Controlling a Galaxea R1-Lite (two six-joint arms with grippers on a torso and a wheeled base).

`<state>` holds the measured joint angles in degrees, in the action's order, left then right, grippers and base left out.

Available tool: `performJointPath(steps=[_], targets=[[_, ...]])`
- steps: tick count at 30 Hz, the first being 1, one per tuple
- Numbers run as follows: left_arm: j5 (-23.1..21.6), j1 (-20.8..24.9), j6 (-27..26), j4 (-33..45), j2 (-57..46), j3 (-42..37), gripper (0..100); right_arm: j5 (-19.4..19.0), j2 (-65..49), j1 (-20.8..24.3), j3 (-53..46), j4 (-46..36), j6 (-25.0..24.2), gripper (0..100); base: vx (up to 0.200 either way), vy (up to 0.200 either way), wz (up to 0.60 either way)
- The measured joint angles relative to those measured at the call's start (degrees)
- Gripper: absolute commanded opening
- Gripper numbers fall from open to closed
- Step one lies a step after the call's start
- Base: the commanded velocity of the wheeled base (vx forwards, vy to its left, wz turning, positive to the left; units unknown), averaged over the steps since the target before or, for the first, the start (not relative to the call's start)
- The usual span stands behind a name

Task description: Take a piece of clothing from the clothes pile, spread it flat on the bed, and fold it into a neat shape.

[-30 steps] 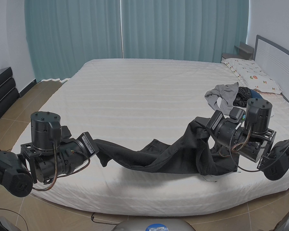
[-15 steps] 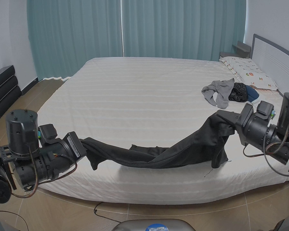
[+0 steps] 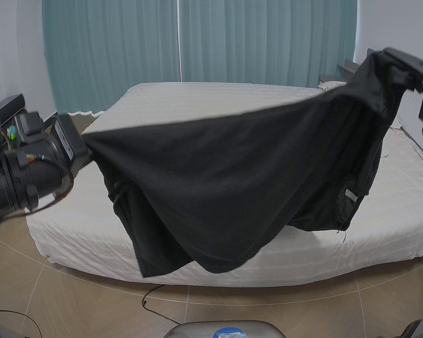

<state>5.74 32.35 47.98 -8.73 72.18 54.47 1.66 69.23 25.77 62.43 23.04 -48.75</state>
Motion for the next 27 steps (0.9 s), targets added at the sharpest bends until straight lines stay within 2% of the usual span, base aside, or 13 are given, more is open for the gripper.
performJointPath(steps=[3,9,19,27], targets=[[0.00,-0.99,-0.06,3.04,2.13,6.67,0,-0.11,3.07,-1.55,6.51,-2.71,0.30,0,0.200,0.000,0.00],[-0.33,-3.25,-0.02,5.61,9.40,14.32,0,-0.10,11.97,-3.61,14.49,-4.84,0.74,0,0.200,0.000,0.00],[-4.08,-8.70,0.33,4.90,20.35,17.77,0,0.12,24.39,-4.50,21.33,-2.52,0.96,0,0.200,0.000,0.00],[-4.66,-10.84,0.24,4.50,27.88,21.44,0,0.20,31.10,-5.41,24.48,-1.87,1.02,0,0.200,0.000,0.00]])
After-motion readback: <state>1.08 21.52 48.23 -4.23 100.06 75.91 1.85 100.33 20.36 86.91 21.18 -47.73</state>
